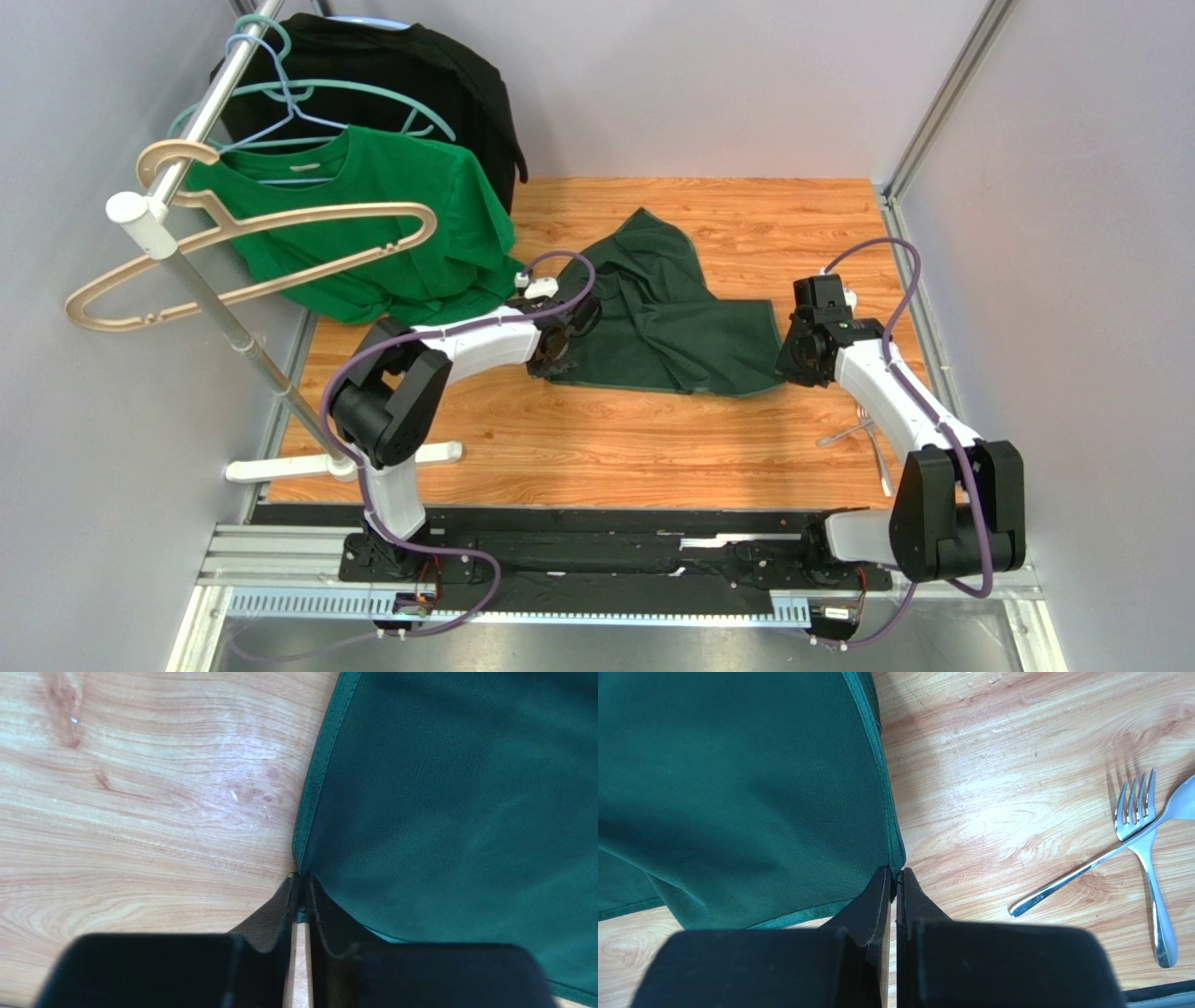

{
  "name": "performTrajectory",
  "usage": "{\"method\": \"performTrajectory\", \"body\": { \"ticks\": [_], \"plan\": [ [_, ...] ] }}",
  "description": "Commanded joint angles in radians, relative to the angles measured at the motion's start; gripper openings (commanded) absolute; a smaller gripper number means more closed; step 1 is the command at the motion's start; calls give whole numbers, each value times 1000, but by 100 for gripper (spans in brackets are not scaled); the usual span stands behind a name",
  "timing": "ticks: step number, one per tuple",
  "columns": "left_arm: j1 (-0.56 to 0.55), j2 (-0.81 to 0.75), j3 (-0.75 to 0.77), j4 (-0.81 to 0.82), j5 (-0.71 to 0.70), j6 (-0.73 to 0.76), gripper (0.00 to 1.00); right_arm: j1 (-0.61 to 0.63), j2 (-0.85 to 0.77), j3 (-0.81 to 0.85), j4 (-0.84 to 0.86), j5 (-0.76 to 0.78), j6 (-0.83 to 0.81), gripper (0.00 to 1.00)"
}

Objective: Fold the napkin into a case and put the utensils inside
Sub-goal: Pick up the crumpled napkin from the corner of the board, then flatten out the crumpled napkin at the center of the board.

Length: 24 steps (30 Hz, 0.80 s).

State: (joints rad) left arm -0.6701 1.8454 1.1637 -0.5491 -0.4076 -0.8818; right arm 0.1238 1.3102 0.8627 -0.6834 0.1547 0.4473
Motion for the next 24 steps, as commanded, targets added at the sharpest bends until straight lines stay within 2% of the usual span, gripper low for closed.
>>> {"method": "performTrajectory", "body": {
  "ticks": [1, 4, 6, 10, 15, 18, 24],
  "plan": [
    [-2, -26, -104, 27, 10, -34, 9, 5, -54, 2, 5, 8, 4, 0],
    [-2, -73, -93, 18, -22, 15, 0, 5, -71, 5, 12, 11, 16, 0],
    [-3, -115, -62, 12, -27, 49, 0, 5, -88, 39, 12, 3, 22, 0],
    [-9, -309, 17, 17, -5, 217, 0, 4, -175, 174, -44, 38, 25, 0],
    [-9, -602, 106, 95, 91, 400, 0, 4, -284, 411, -166, 92, 7, 0],
    [-16, -751, 163, 127, 127, 469, 0, 5, -377, 495, -200, 85, -2, 0],
    [-16, -964, 306, 121, 258, 563, 0, 5, -590, 717, -257, 13, -48, 0]
  ]
}}
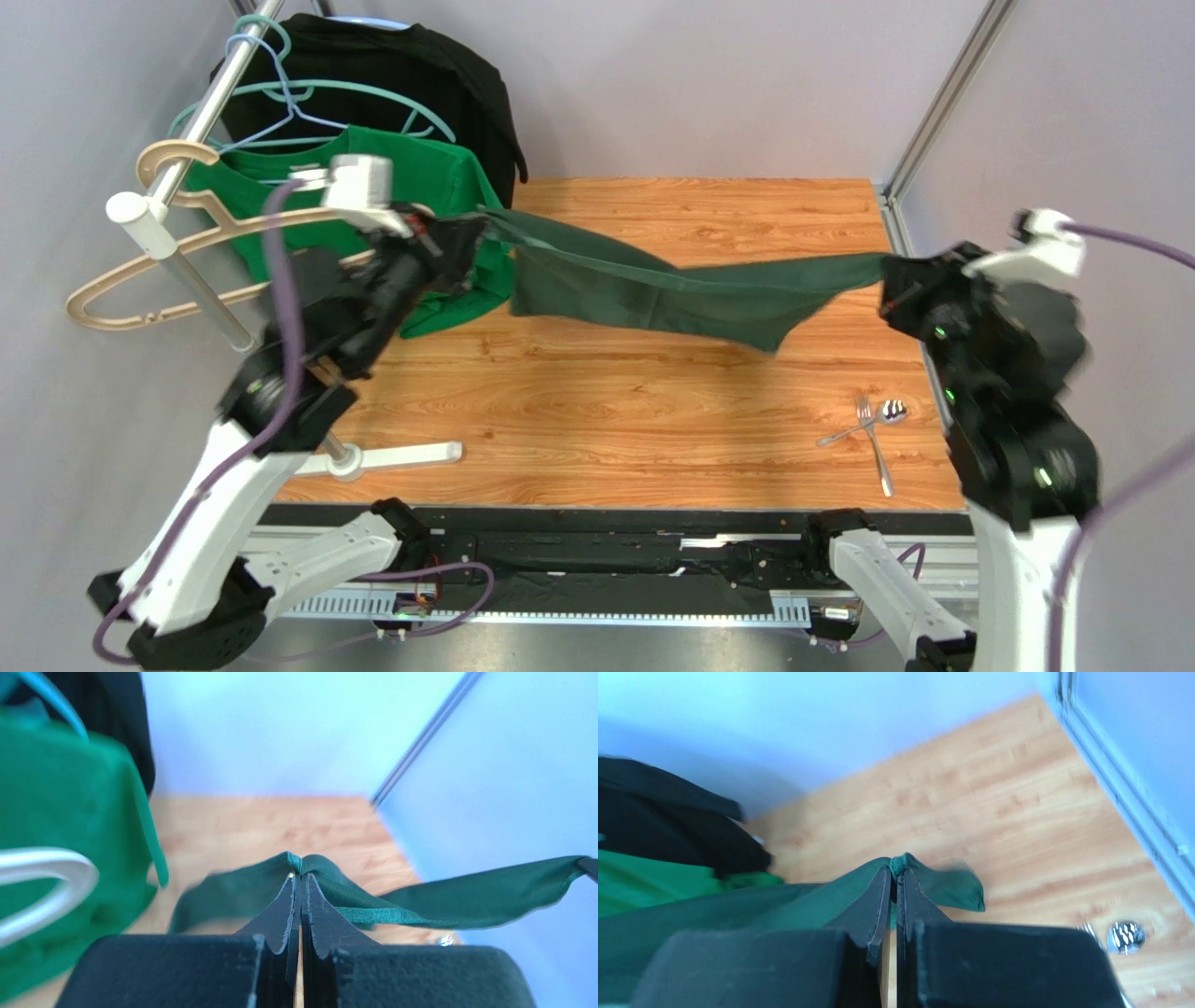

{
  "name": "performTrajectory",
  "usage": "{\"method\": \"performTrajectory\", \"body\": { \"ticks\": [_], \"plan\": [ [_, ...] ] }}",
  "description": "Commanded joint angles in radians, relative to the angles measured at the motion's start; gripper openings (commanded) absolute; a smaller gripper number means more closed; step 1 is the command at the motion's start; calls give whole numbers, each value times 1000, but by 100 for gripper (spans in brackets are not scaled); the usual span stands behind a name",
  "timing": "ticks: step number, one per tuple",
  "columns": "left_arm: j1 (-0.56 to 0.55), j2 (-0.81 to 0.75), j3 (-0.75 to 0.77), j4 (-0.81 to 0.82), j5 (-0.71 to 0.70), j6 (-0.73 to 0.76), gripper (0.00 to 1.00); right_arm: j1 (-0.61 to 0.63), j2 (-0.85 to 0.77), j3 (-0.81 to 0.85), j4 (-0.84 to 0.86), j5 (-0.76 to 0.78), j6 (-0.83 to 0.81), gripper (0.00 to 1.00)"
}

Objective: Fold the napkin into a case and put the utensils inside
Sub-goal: Flatten out the crumpled napkin at the center of the board.

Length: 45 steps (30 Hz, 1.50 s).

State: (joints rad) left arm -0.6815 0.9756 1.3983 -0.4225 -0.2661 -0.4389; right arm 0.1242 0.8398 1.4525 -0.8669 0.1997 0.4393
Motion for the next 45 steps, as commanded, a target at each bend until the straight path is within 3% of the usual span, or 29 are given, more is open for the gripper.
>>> {"method": "performTrajectory", "body": {
  "ticks": [1, 5, 9, 15, 21, 25, 30, 37, 45],
  "plan": [
    [-4, -113, 86, -9, 137, 121, 0, 3, -142, 152, -80, -63, -43, 0],
    [-4, -182, 149, -10, 255, 94, 0, 5, -244, 267, -83, -108, -48, 0],
    [-4, -202, 163, -27, 287, 37, 0, 5, -289, 302, -83, -122, -19, 0],
    [-4, -85, 162, -88, 160, 31, 0, 5, -239, 195, -95, 2, 12, 0],
    [28, 221, 243, -194, 18, 31, 0, 3, -30, 34, -8, 179, -20, 0],
    [124, 428, 289, -170, 118, -6, 0, -8, 166, -30, 118, 198, -57, 0],
    [177, 705, 320, 4, 151, 48, 0, -75, 440, -98, 334, 127, -86, 0],
    [218, 1014, 452, 152, 185, 91, 0, -147, 847, 57, 440, 26, -129, 0],
    [244, 1169, 518, 225, 182, 89, 0, -166, 1048, 207, 427, -49, -128, 0]
  ]
}}
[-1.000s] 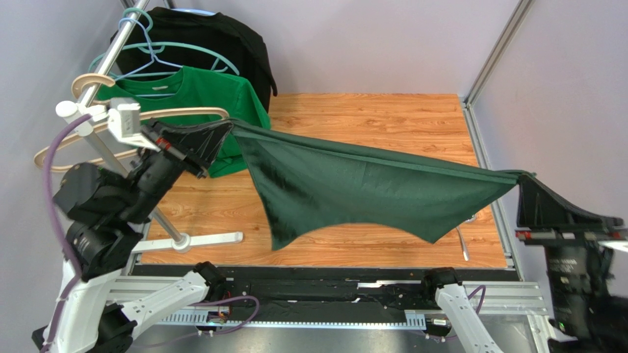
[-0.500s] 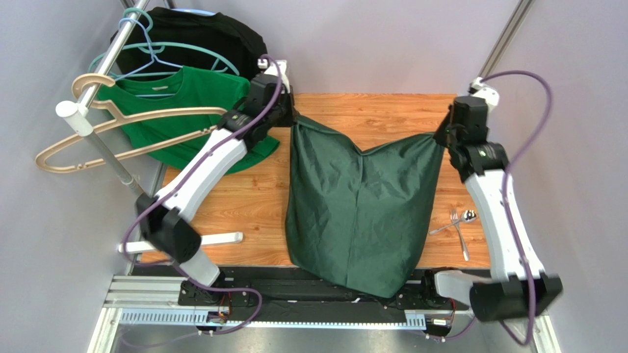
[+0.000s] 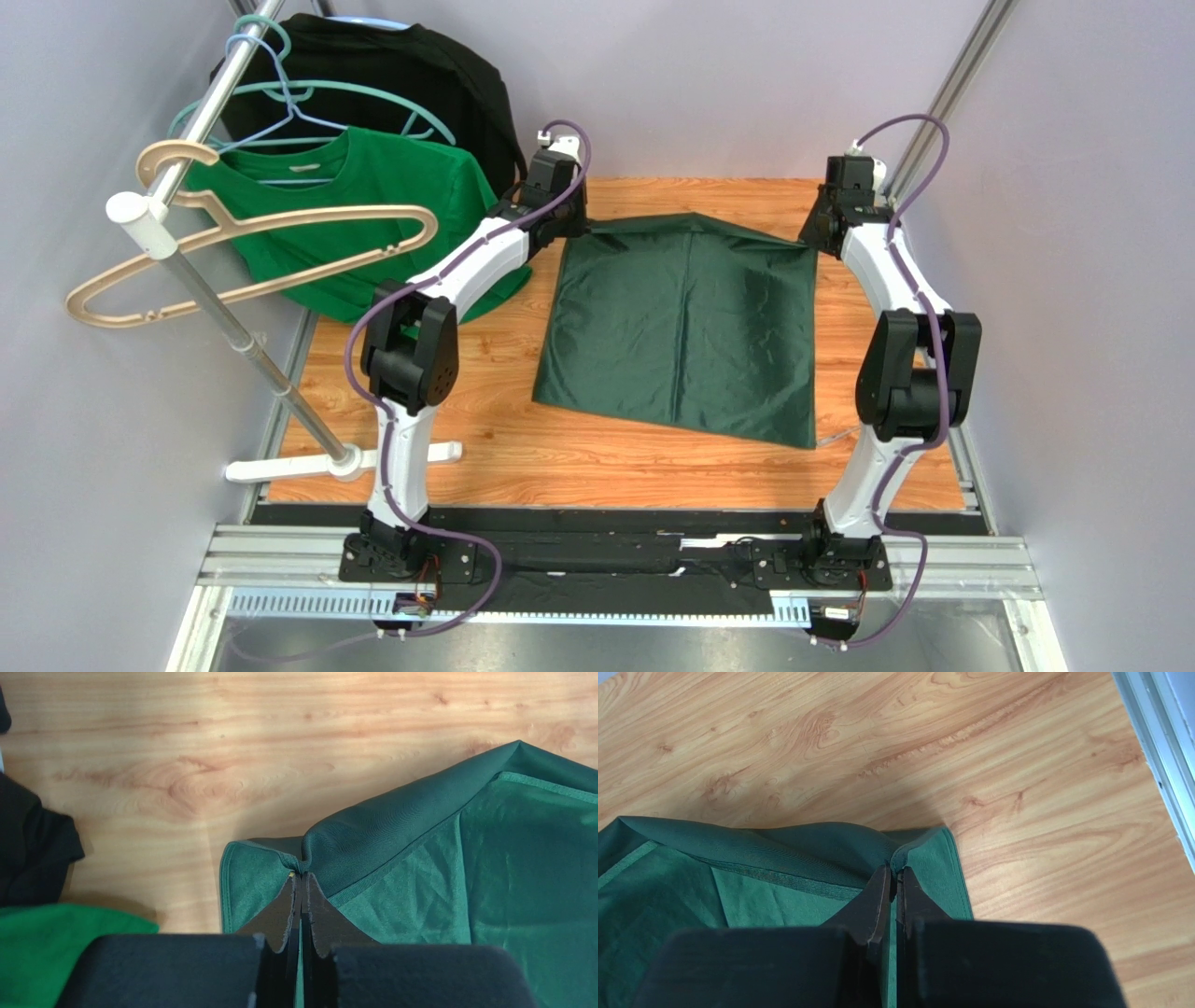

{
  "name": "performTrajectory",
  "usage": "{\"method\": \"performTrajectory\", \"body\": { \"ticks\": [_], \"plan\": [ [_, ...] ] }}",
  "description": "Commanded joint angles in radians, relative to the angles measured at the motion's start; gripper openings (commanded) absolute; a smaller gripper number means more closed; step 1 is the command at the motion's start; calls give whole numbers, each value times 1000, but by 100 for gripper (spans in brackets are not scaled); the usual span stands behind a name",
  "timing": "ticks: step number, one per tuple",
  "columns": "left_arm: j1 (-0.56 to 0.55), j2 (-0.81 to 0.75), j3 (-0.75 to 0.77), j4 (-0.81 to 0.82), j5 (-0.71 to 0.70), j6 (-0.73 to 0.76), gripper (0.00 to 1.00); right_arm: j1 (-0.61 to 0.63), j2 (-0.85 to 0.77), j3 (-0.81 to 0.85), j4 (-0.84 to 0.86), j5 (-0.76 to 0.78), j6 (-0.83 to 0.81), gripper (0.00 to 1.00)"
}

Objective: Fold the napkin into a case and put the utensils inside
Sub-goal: Flatten out the crumpled napkin at the center of the board, then fold and flatten the napkin at the center of the board.

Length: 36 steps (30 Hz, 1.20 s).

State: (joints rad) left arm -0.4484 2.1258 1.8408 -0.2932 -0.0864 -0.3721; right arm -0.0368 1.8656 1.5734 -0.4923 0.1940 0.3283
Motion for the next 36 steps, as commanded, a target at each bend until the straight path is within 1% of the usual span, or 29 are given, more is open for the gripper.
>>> {"method": "performTrajectory", "body": {
  "ticks": [1, 4, 6, 9, 10, 11, 12, 13, 15, 17, 18, 21, 23, 25, 28, 30, 33, 36],
  "plan": [
    [14, 29, 75, 101, 7, 15, 0, -5, 29, 86, 49, -47, -15, 0],
    [23, 43, 77, 94, 25, 3, 0, -5, 29, 66, 46, -51, -15, 0],
    [30, 42, 75, 74, 30, -5, 0, -8, 9, 62, 5, -41, -6, 0],
    [31, 14, 75, -16, 31, -10, 0, -15, -49, 42, -109, -41, 31, 0],
    [31, -13, 72, -96, 22, -20, 0, -15, -75, 7, -141, -35, 58, 0],
    [31, -30, 63, -133, 14, -31, 0, -15, -101, -21, -184, -44, 70, 0],
    [31, -49, 37, -168, -5, -59, 0, -15, -158, -51, -199, -48, 87, 0],
    [31, -85, 22, -237, -13, -73, 0, -15, -184, -117, -216, -53, 101, 0],
    [31, -121, -26, -314, -9, -108, 0, -17, -253, -171, -264, -51, 110, 0],
    [31, -174, -66, -348, 2, -128, 0, -15, -295, -222, -319, -24, 110, 0],
    [30, -194, -112, -365, 8, -148, 0, -15, -316, -239, -333, -19, 115, 0],
    [31, -253, -164, -443, -9, -149, 0, -15, -387, -305, -368, -27, 126, 0],
    [30, -303, -204, -455, 3, -142, 0, -15, -433, -337, -390, -25, 124, 0],
    [30, -363, -285, -436, 59, -145, 0, -15, -465, -375, -396, -13, 127, 0],
    [24, -432, -383, -417, 74, -148, 0, -15, -514, -406, -414, -4, 135, 0],
    [24, -460, -437, -409, 79, -149, 0, -15, -542, -433, -439, -31, 146, 0],
    [11, -461, -486, -408, 98, -146, 0, -15, -581, -476, -439, -45, 156, 0],
    [-13, -457, -529, -386, 129, -157, 0, -15, -585, -530, -434, -10, 155, 0]
  ]
}}
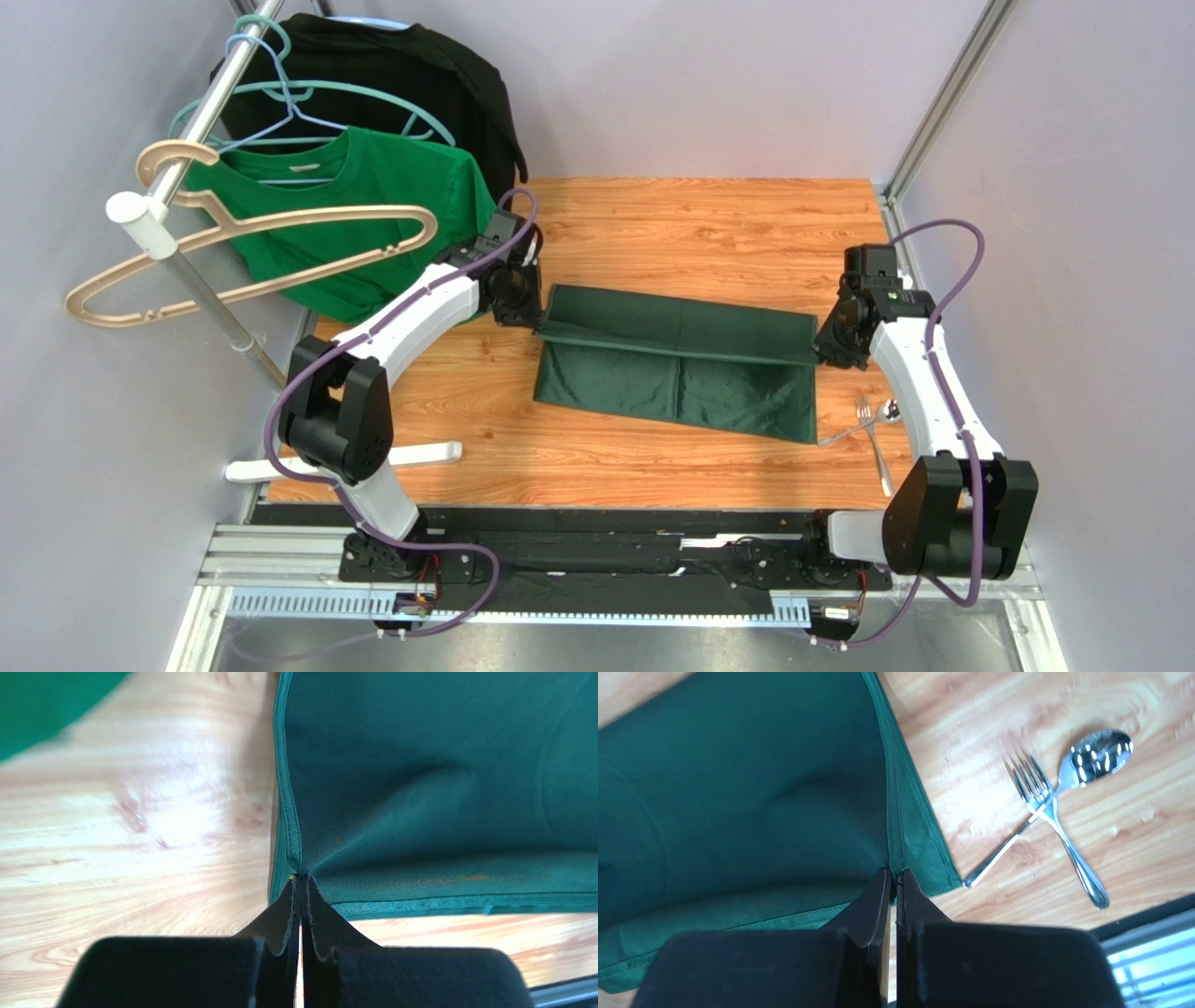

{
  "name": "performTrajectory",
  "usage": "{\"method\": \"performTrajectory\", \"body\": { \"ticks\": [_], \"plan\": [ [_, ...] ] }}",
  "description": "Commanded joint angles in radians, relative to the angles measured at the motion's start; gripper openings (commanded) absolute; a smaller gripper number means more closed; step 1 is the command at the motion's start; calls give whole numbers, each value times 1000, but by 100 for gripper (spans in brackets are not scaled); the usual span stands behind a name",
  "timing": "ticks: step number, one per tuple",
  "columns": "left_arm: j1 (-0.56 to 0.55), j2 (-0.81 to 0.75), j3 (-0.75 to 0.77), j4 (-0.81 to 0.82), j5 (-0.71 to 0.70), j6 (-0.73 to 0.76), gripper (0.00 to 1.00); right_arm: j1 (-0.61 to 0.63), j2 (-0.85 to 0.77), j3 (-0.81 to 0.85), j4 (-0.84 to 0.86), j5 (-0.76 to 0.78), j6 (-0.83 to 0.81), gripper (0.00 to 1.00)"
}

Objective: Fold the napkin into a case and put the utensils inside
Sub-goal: Fold and flatten the napkin at the center of the board.

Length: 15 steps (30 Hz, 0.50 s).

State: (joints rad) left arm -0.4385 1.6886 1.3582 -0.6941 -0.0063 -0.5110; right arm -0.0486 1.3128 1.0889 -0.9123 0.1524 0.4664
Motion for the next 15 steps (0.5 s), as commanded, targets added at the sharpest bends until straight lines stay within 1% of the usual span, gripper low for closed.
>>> {"method": "performTrajectory", "body": {
  "ticks": [1, 5, 12, 15],
  "plan": [
    [-32, -15, -56, 22, 61, -23, 0, -4, -27, -55, -14, 33, 17, 0],
    [-49, 5, -88, 41, 81, -37, 0, -5, -17, -105, -14, 29, 41, 0],
    [-51, 43, -99, 30, 20, -32, 0, -4, 14, -159, 9, 41, 48, 0],
    [-51, 60, -111, 33, 23, -35, 0, -4, 31, -173, 12, 42, 51, 0]
  ]
}}
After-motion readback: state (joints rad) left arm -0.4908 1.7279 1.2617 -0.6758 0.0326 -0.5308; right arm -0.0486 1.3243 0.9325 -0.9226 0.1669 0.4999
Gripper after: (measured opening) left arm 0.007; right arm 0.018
